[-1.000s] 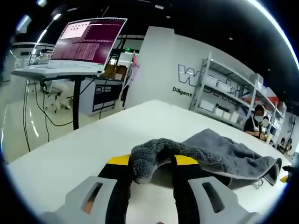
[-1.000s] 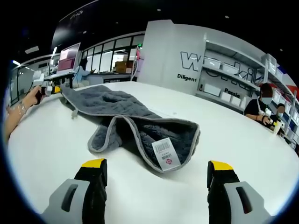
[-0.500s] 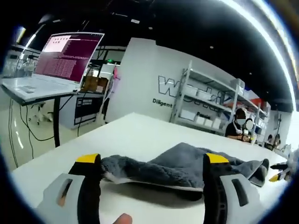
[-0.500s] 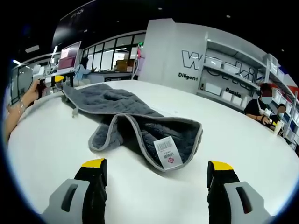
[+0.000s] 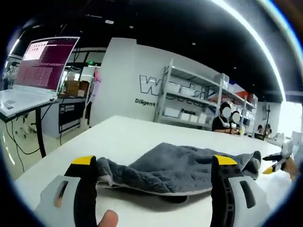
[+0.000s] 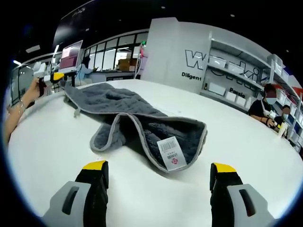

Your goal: Fold the towel on the table until its edges align and the towel forms a compact rectangular stack.

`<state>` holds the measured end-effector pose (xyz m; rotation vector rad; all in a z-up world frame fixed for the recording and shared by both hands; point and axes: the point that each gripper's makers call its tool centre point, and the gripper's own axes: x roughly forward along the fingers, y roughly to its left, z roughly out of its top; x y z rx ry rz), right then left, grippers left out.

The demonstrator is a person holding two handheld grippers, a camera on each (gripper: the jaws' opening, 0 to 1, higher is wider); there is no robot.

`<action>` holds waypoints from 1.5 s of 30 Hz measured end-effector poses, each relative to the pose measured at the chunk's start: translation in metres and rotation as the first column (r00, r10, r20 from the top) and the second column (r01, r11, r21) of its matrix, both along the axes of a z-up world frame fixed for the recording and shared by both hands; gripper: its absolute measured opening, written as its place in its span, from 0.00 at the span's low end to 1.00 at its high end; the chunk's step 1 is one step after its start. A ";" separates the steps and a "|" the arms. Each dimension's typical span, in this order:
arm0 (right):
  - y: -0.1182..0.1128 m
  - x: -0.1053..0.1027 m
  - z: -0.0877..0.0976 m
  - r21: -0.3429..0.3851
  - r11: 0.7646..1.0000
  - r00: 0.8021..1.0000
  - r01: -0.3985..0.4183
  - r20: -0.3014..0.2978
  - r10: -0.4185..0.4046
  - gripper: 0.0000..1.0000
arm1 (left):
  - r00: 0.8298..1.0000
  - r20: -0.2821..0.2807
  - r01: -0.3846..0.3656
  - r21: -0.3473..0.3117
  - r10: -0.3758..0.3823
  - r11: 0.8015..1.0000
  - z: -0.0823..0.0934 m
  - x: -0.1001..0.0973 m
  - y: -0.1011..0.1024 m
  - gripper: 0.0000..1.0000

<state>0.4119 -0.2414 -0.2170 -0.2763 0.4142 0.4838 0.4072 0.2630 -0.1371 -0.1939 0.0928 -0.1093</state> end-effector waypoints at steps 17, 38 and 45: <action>0.003 -0.001 -0.003 -0.010 1.000 1.000 -0.015 -0.011 0.015 0.90 | 0.993 -0.032 0.118 0.093 -0.116 0.989 -0.001 0.001 -0.031 0.99; 0.032 -0.005 -0.004 -0.083 0.988 0.990 -0.127 0.050 0.131 0.88 | 0.990 -0.064 0.129 0.090 -0.123 0.988 -0.009 0.003 -0.032 0.99; 0.043 -0.006 -0.004 -0.104 0.981 0.982 -0.165 0.077 0.173 0.84 | 0.989 -0.070 0.133 0.089 -0.127 0.987 -0.011 0.003 -0.032 0.99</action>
